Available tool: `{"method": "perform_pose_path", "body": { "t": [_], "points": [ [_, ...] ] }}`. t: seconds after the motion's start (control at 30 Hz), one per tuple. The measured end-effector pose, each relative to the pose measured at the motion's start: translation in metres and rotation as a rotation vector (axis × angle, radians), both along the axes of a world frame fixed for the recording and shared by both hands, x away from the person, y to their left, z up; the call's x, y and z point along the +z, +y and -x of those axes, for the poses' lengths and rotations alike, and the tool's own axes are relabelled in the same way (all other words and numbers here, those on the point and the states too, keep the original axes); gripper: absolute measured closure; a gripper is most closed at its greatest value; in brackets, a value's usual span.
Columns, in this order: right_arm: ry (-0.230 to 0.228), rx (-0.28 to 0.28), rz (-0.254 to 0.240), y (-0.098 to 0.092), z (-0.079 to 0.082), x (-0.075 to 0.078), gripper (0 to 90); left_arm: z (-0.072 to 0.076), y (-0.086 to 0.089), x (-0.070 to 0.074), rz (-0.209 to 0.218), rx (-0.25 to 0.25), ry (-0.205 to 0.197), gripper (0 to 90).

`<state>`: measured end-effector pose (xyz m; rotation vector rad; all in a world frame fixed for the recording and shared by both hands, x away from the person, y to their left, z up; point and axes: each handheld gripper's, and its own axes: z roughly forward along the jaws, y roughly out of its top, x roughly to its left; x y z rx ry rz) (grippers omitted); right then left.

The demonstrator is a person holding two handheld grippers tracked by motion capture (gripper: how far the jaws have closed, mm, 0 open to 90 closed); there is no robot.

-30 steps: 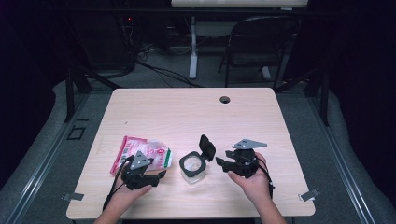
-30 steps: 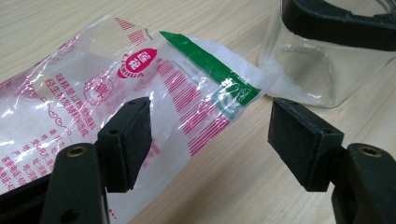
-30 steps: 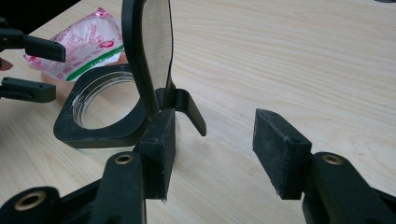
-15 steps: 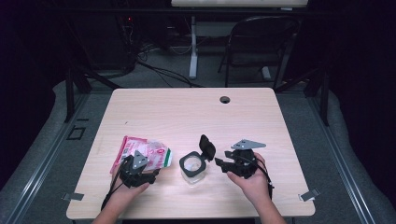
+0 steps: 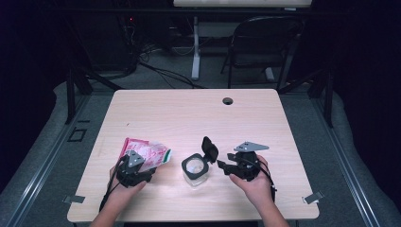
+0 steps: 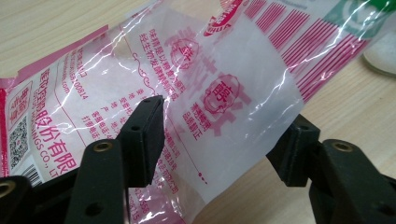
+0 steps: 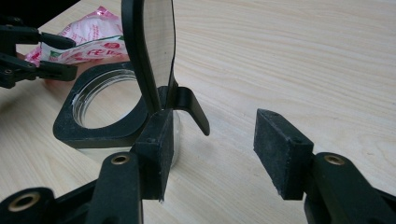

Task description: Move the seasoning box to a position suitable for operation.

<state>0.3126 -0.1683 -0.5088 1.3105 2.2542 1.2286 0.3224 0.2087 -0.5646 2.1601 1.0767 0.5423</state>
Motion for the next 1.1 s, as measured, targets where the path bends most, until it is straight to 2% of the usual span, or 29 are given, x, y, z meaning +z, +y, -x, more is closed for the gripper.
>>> {"method": "perform_pose_path", "body": {
  "t": [0.13, 0.37, 0.47, 0.7, 1.0, 1.1],
  "points": [
    [0.000, -0.001, -0.003, 0.001, 0.000, 0.000, 47.2, -0.002, -0.003, -0.004, -0.012, 0.005, -0.008, 45.1],
    [0.002, -0.010, -0.013, 0.001, -0.001, -0.002, 46.9, -0.008, -0.005, -0.007, 0.032, 0.037, -0.010, 44.9],
    [0.003, -0.010, -0.013, 0.001, -0.001, -0.002, 46.9, -0.010, -0.005, -0.008, 0.043, 0.037, -0.011, 44.7],
    [0.006, -0.018, -0.018, 0.000, -0.001, -0.003, 46.5, -0.012, -0.004, -0.011, 0.011, 0.024, -0.027, 50.5],
    [0.011, -0.019, -0.024, 0.000, -0.001, -0.004, 45.8, -0.015, -0.007, -0.017, -0.059, 0.024, -0.032, 55.1],
    [0.009, -0.022, -0.029, 0.000, -0.001, -0.005, 45.7, -0.017, -0.005, -0.018, -0.057, 0.023, -0.031, 57.9]
  ]
}}
